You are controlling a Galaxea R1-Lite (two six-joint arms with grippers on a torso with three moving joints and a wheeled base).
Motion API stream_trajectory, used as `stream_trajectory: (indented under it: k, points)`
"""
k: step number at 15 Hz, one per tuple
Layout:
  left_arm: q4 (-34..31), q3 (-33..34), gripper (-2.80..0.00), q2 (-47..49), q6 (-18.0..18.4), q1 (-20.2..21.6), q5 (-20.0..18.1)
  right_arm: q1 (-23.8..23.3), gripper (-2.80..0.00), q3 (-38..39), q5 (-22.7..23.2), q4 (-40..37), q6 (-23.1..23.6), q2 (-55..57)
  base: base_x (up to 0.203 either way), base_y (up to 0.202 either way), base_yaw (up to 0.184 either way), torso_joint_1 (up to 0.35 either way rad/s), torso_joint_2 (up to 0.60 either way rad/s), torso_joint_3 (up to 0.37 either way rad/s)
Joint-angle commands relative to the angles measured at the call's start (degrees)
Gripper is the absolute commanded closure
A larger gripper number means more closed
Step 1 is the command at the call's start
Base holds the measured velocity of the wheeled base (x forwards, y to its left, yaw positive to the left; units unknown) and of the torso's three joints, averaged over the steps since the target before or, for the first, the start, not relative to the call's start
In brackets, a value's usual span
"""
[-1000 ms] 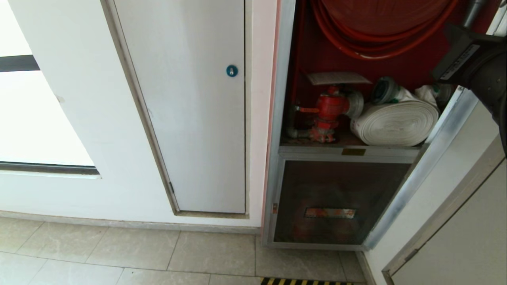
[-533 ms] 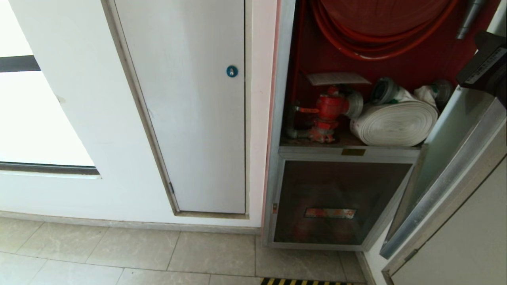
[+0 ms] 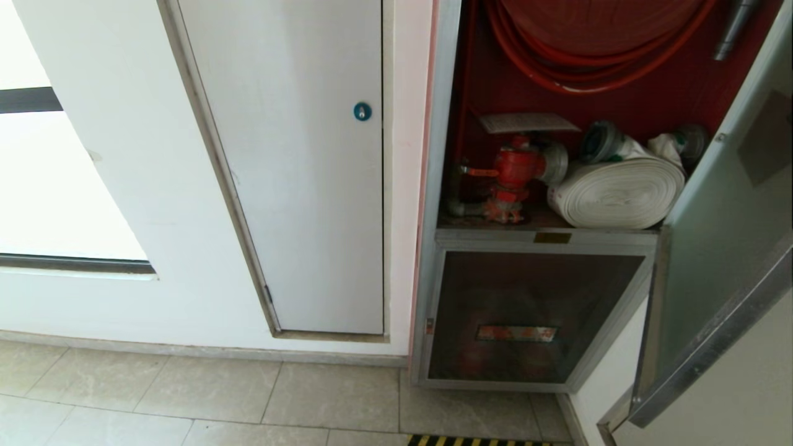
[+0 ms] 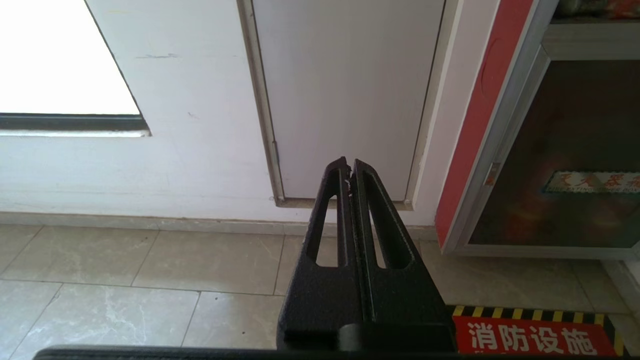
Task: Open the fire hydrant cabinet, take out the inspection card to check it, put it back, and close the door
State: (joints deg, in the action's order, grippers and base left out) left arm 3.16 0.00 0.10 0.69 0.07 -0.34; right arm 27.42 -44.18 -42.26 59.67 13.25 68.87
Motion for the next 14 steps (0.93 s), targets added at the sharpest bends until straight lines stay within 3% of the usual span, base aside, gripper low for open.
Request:
stream_trajectory:
  k: [1,5,14]
  points:
    - [0.1,1.1,0.0,0.0,0.0,0.0,0.0,0.0,0.0,1.1,-0.2,0.2,0.1,-2.3,0.0,0.0,0.0,0.0,0.0,0.0]
    - [0.1,1.1,0.0,0.1,0.0,0.0,0.0,-1.5,0.0,2.6,-0.3,-1.0,0.1,-5.4,0.0,0.0,0.0,0.0,0.0,0.0]
    - [0.1,1.1,0.0,0.0,0.0,0.0,0.0,-12.6,0.0,0.4,0.1,-5.4,0.0,-4.1,0.0,0.0,0.0,0.0,0.0,0.0]
